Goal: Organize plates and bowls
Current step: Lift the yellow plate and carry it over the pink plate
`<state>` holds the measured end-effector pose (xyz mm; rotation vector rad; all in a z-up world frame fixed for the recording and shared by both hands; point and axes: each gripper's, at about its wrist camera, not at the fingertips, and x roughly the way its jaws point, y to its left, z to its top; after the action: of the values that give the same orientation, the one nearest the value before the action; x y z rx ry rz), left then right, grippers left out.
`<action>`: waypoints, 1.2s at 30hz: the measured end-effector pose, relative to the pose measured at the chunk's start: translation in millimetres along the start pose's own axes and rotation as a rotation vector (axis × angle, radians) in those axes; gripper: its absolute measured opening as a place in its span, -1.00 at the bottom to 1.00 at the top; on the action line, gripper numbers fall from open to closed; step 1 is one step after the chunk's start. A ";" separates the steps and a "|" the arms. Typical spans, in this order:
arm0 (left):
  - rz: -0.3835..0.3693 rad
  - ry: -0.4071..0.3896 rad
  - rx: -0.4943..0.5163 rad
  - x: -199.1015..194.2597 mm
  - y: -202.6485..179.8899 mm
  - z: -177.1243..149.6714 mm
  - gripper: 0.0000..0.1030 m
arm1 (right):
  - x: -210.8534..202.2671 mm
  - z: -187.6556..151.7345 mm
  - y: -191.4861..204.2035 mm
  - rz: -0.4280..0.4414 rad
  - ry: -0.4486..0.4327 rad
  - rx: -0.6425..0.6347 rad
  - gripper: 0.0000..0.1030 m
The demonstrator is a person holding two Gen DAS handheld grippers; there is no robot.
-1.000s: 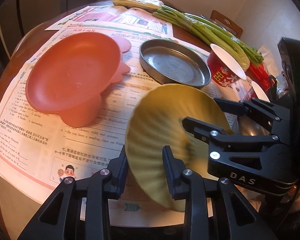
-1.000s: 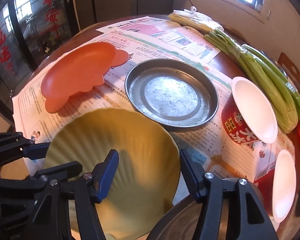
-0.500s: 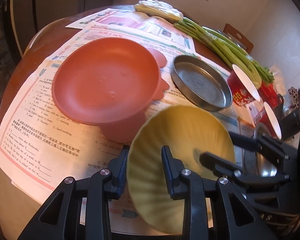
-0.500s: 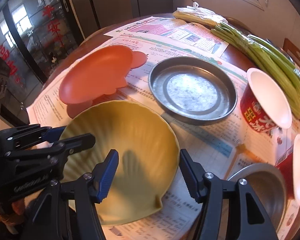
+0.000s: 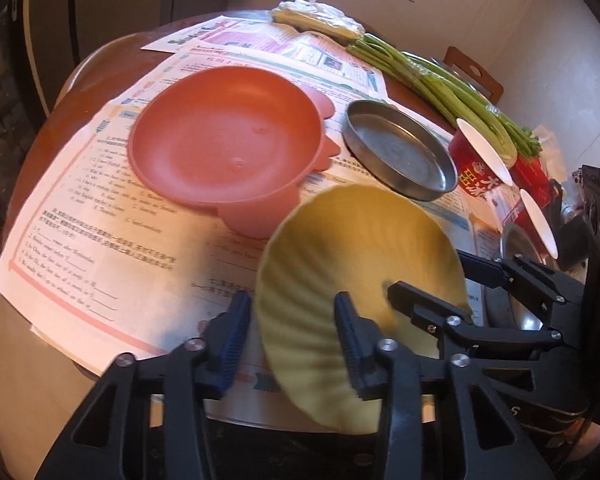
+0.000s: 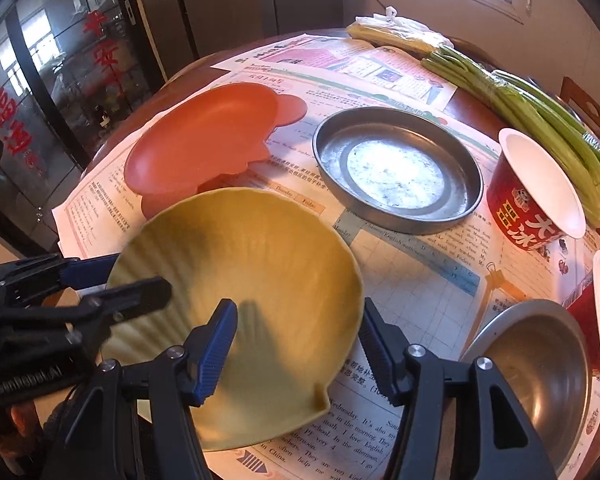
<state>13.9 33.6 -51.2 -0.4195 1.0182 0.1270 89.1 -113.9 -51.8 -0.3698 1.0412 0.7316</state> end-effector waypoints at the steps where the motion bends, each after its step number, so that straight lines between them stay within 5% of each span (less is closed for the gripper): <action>1: -0.003 -0.002 -0.008 0.5 0.0 0.0 -0.31 | -0.7 -0.8 -0.5 0.005 -0.001 0.001 0.19; 19: -0.004 -0.076 0.001 -22.0 -7.4 7.8 -0.34 | -31.3 4.6 -4.1 0.025 -0.074 0.021 0.20; 36: -0.005 -0.122 -0.012 -40.4 8.8 33.2 -0.34 | -47.4 45.0 11.9 0.011 -0.138 -0.029 0.20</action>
<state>16.6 58.5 -4.5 -0.4201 0.8971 0.1527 95.5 -96.0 11.8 -0.3336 0.9042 0.7722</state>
